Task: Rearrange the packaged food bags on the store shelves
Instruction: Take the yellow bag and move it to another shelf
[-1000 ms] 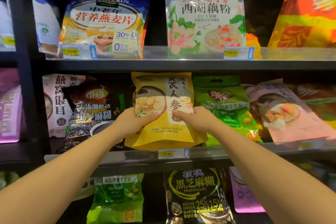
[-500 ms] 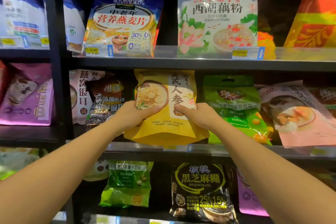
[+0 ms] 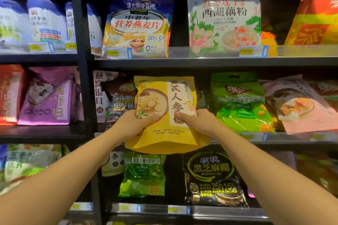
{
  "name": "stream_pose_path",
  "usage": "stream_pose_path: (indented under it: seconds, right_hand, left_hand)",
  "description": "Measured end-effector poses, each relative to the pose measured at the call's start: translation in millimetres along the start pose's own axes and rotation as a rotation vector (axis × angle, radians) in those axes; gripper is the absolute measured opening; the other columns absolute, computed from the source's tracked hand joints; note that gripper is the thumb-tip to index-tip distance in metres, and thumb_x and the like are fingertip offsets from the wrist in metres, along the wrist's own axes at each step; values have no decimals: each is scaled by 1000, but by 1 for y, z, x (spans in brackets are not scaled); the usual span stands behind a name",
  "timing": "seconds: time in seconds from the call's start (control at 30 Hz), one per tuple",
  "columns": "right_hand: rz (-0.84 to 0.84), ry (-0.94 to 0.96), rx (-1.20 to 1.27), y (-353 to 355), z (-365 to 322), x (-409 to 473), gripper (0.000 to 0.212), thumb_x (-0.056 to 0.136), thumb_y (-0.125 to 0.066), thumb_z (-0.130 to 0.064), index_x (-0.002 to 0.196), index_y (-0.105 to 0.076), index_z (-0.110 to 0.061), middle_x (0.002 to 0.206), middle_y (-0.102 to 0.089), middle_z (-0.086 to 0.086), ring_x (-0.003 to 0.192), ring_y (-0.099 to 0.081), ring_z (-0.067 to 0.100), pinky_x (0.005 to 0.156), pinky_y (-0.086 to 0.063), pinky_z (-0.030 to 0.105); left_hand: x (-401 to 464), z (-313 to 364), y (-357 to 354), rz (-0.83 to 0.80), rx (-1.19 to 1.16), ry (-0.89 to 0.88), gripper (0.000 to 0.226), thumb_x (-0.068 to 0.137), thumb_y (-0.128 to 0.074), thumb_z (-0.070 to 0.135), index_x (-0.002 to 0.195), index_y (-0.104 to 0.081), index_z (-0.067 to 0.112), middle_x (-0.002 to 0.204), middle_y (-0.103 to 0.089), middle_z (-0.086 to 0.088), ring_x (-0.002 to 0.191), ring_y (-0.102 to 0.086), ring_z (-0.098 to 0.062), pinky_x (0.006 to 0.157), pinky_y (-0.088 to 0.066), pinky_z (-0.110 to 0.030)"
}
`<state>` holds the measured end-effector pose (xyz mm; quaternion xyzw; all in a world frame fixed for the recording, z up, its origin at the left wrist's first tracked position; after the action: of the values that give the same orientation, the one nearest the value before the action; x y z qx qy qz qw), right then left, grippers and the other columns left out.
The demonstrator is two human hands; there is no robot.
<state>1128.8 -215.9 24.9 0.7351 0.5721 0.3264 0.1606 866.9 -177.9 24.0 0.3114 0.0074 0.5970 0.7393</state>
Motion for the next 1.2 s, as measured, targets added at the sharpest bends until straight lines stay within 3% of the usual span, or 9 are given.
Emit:
stream_pose_path:
  seconds: [0.07, 0.2, 0.4, 0.5, 0.63, 0.77, 0.93, 1.07, 1.2]
  right_hand:
    - [6, -7, -4, -13, -12, -14, 62, 80, -66, -80, 109, -75, -25, 111, -76, -3, 101, -70, 20, 73, -52, 31]
    - [5, -6, -6, -46, -41, -44, 67, 82, -66, -78, 122, -74, -25, 123, -75, -1, 115, -68, 24, 101, -54, 46]
    - [-3, -12, -6, -97, -85, -85, 61, 83, -67, -75, 120, -74, -27, 122, -75, -2, 114, -68, 23, 102, -54, 47]
    - [-45, -2, 21, -120, -104, -98, 44, 84, -71, -71, 107, -73, -34, 109, -75, -13, 105, -68, 16, 84, -55, 31]
    - [-130, -50, 51, -145, -115, -114, 50, 79, -74, -73, 110, -72, -33, 102, -74, -11, 89, -68, 11, 62, -51, 25]
    - [-224, -51, 80, -164, -113, -123, 41, 79, -73, -72, 104, -71, -39, 105, -77, -10, 95, -72, 17, 71, -63, 36]
    - [-262, 49, 45, -180, -126, -119, 47, 78, -73, -73, 110, -72, -39, 111, -76, -14, 102, -71, 15, 67, -57, 28]
    - [-238, 150, 31, -195, -143, -114, 53, 82, -74, -68, 125, -70, -38, 124, -73, -15, 115, -68, 12, 94, -55, 31]
    - [-224, 183, 22, -216, -163, -117, 54, 83, -75, -66, 129, -67, -39, 130, -72, -14, 117, -68, 12, 101, -55, 36]
  left_hand:
    - [-14, -4, 15, -15, 5, -1, 52, 64, -73, 74, 102, -71, 38, 96, -79, 13, 81, -72, -8, 68, -53, -25]
    - [-45, -19, 50, -22, 26, 1, 38, 70, -73, 74, 95, -67, 46, 90, -75, 27, 87, -70, -2, 67, -50, -22]
    - [-92, -46, 108, -24, 32, -15, 46, 64, -73, 78, 97, -65, 46, 97, -72, 27, 91, -70, -2, 70, -52, -23]
    - [-112, -57, 136, 10, 66, -4, 58, 61, -74, 84, 100, -63, 43, 102, -70, 24, 95, -68, -4, 75, -53, -28]
    - [-132, -64, 164, 19, 146, 26, 73, 62, -78, 80, 117, -60, 36, 112, -69, 15, 101, -67, -12, 91, -56, -41]
    - [-150, -75, 174, 31, 215, 40, 65, 69, -80, 70, 117, -60, 31, 110, -69, 15, 99, -67, -9, 79, -54, -33]
    - [-166, -95, 185, 94, 177, 95, 67, 70, -83, 64, 121, -58, 28, 112, -70, 13, 100, -68, -10, 84, -58, -37]
    - [-177, -101, 203, 137, 148, 91, 69, 66, -82, 67, 119, -55, 32, 112, -69, 17, 102, -68, -7, 85, -58, -35]
    - [-188, -114, 224, 154, 128, 107, 71, 66, -83, 66, 121, -52, 33, 114, -68, 16, 103, -67, -7, 84, -58, -33]
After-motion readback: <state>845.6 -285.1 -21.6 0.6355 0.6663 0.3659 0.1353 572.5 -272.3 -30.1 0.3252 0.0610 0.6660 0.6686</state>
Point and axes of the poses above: each hand's wrist, its own x-axis towards the middle knuckle, its own y-axis out of the back of the hand, z = x × y, the point moved 2 cm from there along x, towards the middle knuckle
